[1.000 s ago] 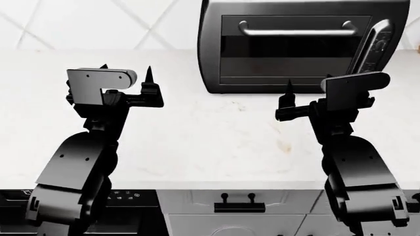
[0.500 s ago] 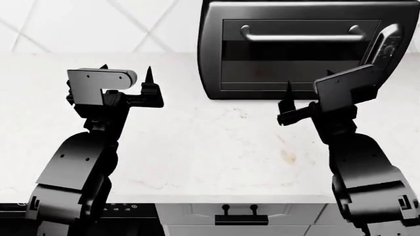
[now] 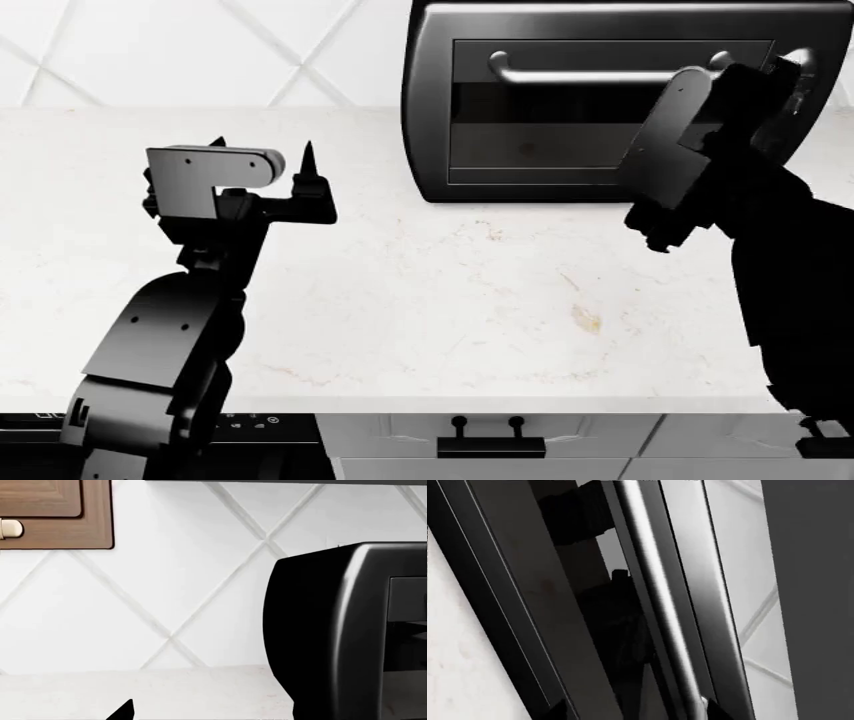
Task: Open the toaster oven door.
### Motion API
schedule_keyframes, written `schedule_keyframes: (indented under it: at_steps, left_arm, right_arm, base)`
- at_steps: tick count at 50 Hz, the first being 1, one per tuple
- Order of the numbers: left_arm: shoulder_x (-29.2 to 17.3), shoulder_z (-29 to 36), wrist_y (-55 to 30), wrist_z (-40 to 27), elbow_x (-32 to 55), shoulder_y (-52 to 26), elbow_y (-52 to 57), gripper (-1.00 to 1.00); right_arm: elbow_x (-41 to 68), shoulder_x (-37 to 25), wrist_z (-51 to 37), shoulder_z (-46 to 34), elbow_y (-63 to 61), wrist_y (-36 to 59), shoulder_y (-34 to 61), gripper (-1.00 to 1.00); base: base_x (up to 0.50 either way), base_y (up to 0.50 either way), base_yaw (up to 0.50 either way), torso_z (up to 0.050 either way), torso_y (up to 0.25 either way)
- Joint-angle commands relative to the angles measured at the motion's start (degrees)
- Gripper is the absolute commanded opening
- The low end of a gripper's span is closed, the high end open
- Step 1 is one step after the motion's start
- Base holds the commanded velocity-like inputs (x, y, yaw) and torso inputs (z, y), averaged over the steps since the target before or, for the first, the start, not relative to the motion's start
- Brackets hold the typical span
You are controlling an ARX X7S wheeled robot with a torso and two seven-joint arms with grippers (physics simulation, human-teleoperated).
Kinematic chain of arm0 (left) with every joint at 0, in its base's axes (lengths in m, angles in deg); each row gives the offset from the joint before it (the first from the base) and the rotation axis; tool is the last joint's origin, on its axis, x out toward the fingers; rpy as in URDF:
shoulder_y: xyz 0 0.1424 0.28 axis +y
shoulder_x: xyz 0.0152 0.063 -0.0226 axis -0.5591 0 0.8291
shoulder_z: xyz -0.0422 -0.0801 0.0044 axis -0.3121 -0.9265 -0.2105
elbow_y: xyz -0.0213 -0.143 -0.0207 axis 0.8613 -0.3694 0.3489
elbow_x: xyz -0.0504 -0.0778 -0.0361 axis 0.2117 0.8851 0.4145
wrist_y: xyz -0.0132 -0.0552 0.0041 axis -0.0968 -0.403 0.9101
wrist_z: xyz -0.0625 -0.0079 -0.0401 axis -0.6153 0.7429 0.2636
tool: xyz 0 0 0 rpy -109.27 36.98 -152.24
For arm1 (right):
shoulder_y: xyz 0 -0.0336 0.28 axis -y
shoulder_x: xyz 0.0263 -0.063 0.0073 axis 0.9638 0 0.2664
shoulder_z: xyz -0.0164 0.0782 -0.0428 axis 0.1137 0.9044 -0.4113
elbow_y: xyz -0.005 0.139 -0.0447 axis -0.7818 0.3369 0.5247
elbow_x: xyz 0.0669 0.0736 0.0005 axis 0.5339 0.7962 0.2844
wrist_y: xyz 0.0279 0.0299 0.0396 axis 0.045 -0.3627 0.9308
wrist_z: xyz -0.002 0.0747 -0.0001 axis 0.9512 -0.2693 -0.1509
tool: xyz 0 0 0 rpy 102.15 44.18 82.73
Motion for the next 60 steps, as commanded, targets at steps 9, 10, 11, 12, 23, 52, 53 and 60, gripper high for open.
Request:
schedule_keyframes:
  at_steps: [9, 10, 11, 12, 23, 52, 53, 60]
  left_arm:
    - [-0.3, 0.5, 0.5, -0.3, 0.2, 0.0, -0.5, 1.00]
    - [-0.3, 0.5, 0.5, -0.3, 0.3, 0.0, -0.6, 1.00]
    - [-0.3, 0.5, 0.5, -0.3, 0.3, 0.0, -0.6, 1.00]
    - [-0.4, 0.5, 0.6, -0.3, 0.3, -0.1, -0.7, 1.00]
    - [-0.7, 0.6, 1.1, -0.3, 0.4, -0.1, -1.1, 1.00]
    - [-1.7, 0.1, 0.0, -1.5, 1.3, 0.0, 0.6, 1.00]
    - [-1.7, 0.1, 0.0, -1.5, 1.3, 0.0, 0.6, 1.00]
    - [-1.8, 0.1, 0.3, -1.5, 1.5, 0.1, 0.3, 1.00]
  right_arm:
    - [-12.0, 0.1, 9.1, -15.6, 15.0, -10.6, 16.1, 1.00]
    - [-12.0, 0.5, 9.0, -15.8, 16.1, -11.3, 16.6, 1.00]
    - [-12.1, 1.0, 8.9, -16.1, 17.4, -12.1, 17.3, 1.00]
    - [-12.2, 1.5, 8.8, -16.4, 18.8, -12.9, 18.0, 1.00]
    - [-12.4, 6.9, 6.4, -18.4, 30.6, -18.4, 22.1, 1.00]
    - [-10.6, 14.7, 1.1, -19.5, 50.0, -25.6, 26.3, -1.00]
    - [-10.6, 14.7, 1.2, -19.5, 49.9, -25.6, 26.3, -1.00]
    - [-10.6, 14.8, 1.7, -19.8, 50.4, -25.9, 26.3, -1.00]
  base:
    - [0.00, 0.00, 0.00, 0.000, 0.000]
    - [0.00, 0.00, 0.00, 0.000, 0.000]
    - [0.00, 0.00, 0.00, 0.000, 0.000]
    - [0.00, 0.00, 0.00, 0.000, 0.000]
    - [0.00, 0.00, 0.00, 0.000, 0.000]
    - [0.00, 0.00, 0.00, 0.000, 0.000]
    - [0.00, 0.00, 0.00, 0.000, 0.000]
    - [0.00, 0.00, 0.00, 0.000, 0.000]
